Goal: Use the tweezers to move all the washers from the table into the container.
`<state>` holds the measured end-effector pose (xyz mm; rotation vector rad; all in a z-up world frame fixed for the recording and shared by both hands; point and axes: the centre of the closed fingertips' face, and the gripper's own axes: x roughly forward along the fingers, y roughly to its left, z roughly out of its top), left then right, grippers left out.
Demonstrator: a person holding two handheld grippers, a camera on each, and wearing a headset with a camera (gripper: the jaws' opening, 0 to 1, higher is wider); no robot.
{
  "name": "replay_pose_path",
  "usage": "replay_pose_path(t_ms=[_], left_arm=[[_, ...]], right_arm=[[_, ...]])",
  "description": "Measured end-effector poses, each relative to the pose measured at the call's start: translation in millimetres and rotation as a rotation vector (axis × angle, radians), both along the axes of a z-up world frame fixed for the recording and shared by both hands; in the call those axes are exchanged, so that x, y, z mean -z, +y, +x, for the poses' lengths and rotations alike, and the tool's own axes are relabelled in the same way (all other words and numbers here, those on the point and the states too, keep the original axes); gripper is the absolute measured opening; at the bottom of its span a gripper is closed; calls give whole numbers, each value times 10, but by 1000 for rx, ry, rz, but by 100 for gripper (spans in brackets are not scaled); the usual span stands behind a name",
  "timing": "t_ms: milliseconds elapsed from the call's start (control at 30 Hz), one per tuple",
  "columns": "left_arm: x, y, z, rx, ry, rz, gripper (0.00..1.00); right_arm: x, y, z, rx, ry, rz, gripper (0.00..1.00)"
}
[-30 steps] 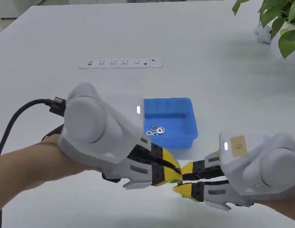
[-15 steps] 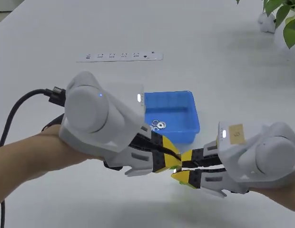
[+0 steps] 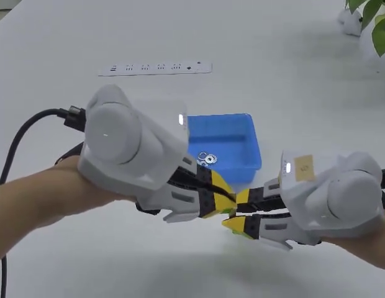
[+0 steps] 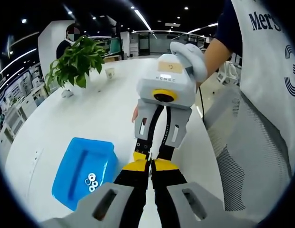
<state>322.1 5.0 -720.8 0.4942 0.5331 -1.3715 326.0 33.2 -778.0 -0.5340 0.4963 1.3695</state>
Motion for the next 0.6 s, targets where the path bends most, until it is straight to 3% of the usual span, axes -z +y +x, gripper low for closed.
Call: replay_pose_path(t_ms=[200, 400, 600], left_arm=[[1, -17, 7, 6, 5, -4, 6], [10, -5, -2, 7, 35, -16, 6], [19, 26, -2, 6, 38, -4, 6]], right_arm=[[4, -9, 4, 4, 1, 2, 12], [24, -9, 3, 27, 25, 1, 10], [29, 7, -1, 18, 11, -10, 10]])
